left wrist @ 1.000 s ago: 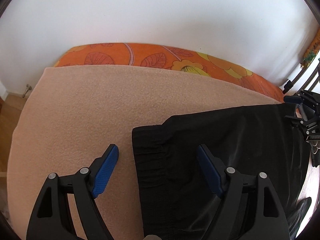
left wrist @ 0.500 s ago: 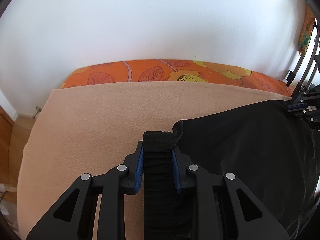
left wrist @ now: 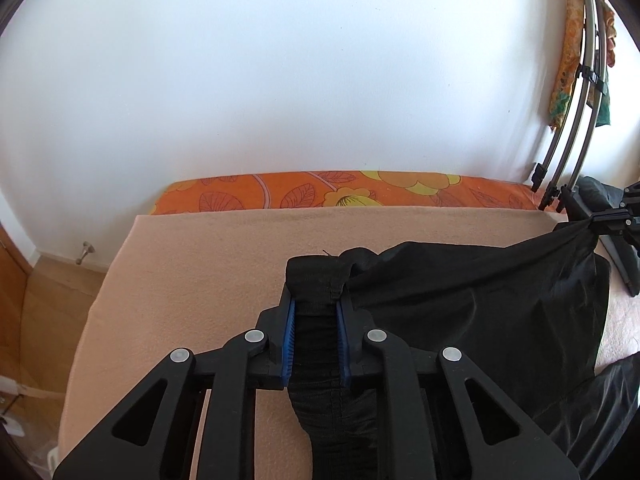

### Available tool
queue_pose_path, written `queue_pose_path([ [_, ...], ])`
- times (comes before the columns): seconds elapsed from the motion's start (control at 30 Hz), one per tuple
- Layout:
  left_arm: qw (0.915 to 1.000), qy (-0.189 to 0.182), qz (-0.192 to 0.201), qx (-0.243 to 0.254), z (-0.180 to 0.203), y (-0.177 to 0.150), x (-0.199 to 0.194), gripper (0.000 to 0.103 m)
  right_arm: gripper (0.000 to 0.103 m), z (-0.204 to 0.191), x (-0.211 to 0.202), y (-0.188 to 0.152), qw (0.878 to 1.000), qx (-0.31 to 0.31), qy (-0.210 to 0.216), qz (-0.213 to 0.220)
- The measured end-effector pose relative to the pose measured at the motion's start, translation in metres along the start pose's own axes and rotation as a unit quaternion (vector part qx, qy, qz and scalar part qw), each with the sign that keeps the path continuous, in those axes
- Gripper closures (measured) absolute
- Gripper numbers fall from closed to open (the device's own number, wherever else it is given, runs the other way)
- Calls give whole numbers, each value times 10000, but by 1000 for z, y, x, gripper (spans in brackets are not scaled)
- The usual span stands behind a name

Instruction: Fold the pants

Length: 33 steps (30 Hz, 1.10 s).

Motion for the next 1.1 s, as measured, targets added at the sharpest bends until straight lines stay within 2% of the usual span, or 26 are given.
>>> queue_pose_path([
  [0.17, 9997, -162, 58, 152, 13, -15, -34, 88, 103, -21, -48, -25, 9999, 54, 76, 117],
  [0.3, 9986, -282, -40, 443, 28, -39, -61, 88, 103, -39, -73, -60, 9991, 272, 312, 11],
  [0.47, 9939, -477, -611, 790, 45, -83, -78, 88, 103, -77, -84, -108, 9960, 501, 717, -206],
  [0.53, 9905, -470, -896, 935, 50, -103, -76, 88, 100, -88, -81, -125, 9926, 544, 979, -473],
  [0.57, 9888, -498, -1031, 963, 52, -110, -74, 88, 96, -92, -80, -131, 9913, 526, 1060, -584],
  [0.6, 9874, -523, -1132, 970, 55, -116, -72, 88, 74, -92, -82, -136, 9906, 511, 1094, -638],
  [0.63, 9866, -542, -1189, 980, 56, -120, -71, 88, 66, -88, -85, -138, 9908, 533, 1082, -607],
  [0.67, 9855, -563, -1240, 1008, 58, -124, -70, 88, 62, -82, -92, -136, 9915, 601, 1038, -496],
  [0.77, 9841, -597, -1291, 1062, 61, -128, -70, 88, 63, -47, -106, -123, 9873, 1120, 1097, -242],
  [0.83, 9843, -598, -1270, 1073, 61, -128, -71, 88, 63, -24, -99, -108, 9865, 1389, 820, -297],
  [0.93, 9858, -637, -1184, 1003, 59, -126, -74, 88, 60, -5, -65, -83, 9825, 1661, 404, -738],
  [1.1, 9876, -735, -1094, 854, 50, -130, -83, 88, 59, 7, 13, -68, 9614, 2209, 287, -1614],
])
Point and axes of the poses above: each gripper's, at about its wrist camera, not at the fingertips, and x roughly the way its jaws point, z to its right, y to its top, the point moved 2 cm from there along x, roughly the way its jaws point, and after that the axes turned 12 degrees about -y, right-handed, at the moved point
